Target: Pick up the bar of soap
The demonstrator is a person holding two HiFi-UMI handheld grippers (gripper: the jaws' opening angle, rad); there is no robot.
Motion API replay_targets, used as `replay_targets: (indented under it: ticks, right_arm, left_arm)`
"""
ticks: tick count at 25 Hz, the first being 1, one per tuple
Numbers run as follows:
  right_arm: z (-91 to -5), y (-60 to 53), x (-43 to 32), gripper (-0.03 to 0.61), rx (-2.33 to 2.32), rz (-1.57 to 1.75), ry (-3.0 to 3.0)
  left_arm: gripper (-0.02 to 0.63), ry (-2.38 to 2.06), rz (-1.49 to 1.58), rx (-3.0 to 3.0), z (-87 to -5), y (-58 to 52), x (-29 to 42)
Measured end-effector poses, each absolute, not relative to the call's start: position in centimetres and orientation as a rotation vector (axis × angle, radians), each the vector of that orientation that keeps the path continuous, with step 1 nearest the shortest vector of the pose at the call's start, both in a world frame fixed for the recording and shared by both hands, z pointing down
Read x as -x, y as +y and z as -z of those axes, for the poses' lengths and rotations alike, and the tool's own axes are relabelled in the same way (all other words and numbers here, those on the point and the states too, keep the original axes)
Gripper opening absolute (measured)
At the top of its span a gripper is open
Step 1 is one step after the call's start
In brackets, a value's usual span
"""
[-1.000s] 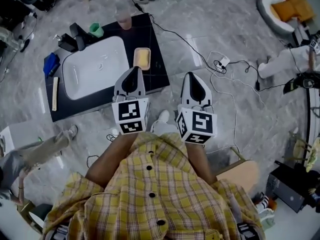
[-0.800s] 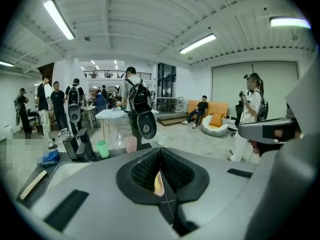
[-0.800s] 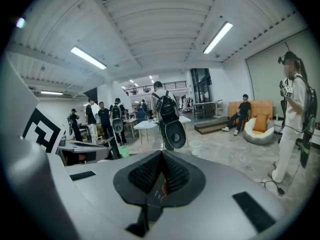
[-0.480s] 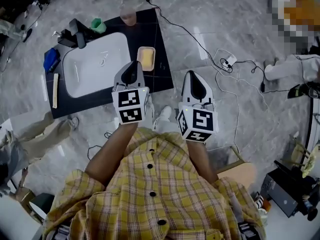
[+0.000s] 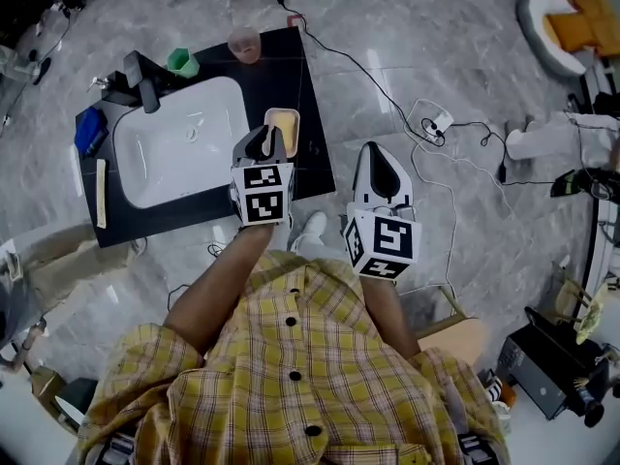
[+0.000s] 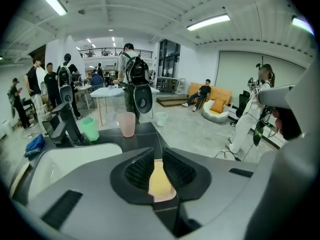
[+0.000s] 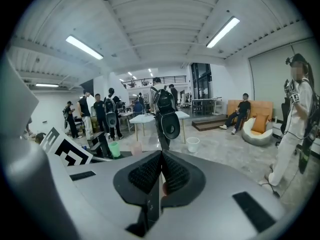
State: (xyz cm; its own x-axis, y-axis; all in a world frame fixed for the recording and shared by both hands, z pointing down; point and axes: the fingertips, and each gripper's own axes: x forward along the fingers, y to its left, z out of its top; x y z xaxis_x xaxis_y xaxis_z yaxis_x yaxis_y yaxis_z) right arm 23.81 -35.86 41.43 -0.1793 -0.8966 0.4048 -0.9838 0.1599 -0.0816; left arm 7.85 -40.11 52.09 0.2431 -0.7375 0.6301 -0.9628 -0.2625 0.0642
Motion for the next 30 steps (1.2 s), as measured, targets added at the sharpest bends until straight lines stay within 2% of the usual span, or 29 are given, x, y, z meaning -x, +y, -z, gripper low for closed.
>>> replay_targets:
  ticks: [7, 24, 30]
  right_arm:
    - [-43.5, -38.1, -23.4, 0.018, -1.801, -0.524, -2.158]
    - [-46.2, -41.0, -24.2, 0.018, -1.812, -0.613, -2.087]
    - [-47.2, -41.2, -24.9, 0.018, -1.808, -0.651, -2.063]
  left_arm:
    - [0.105, -1.460, -0.770, -1.980, -57.9, -41.6, -8.6]
    - [0.182, -1.335, -0.859, -1.857, -63.7, -43.0, -9.8]
    - [0.184, -1.298, -0.906, -1.781, -66.1, -43.2, -9.7]
